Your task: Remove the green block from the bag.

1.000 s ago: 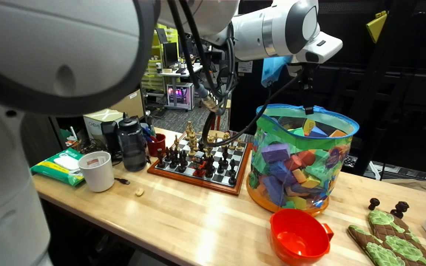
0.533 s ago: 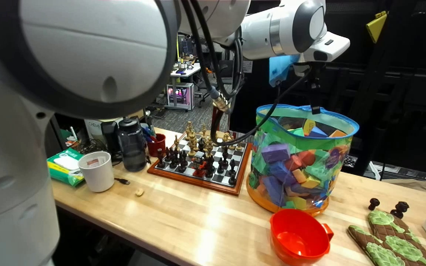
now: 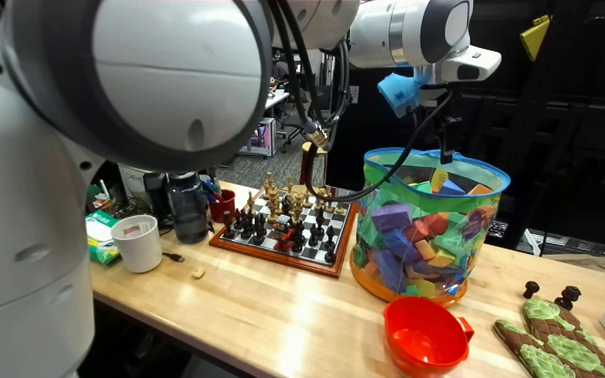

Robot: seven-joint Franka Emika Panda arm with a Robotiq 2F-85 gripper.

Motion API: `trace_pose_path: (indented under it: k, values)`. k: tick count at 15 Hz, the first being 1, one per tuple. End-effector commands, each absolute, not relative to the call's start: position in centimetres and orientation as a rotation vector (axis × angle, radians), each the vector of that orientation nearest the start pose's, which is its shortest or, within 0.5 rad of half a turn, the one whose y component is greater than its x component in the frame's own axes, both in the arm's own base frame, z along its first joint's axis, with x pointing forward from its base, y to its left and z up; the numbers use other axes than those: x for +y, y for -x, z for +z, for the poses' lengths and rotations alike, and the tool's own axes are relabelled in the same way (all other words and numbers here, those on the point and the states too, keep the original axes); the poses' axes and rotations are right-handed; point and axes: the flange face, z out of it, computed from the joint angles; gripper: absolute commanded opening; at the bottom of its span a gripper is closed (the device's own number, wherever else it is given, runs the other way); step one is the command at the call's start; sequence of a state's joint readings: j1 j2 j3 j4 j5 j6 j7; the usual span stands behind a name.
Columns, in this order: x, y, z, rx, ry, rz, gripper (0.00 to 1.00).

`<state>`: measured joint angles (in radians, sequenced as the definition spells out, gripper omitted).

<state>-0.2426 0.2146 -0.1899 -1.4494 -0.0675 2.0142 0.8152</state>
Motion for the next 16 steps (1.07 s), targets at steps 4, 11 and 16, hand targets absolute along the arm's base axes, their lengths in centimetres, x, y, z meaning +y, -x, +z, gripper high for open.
trace_pose_path:
  k: [4, 11, 16]
  values:
    - [-27.4, -60.8, 59.8, 1.512, 2.785, -0.343, 1.00]
    - [-26.3, -61.3, 57.9, 1.243, 2.929, -0.178, 1.00]
    - [-24.5, -60.9, 56.9, 1.120, 2.997, -0.079, 1.00]
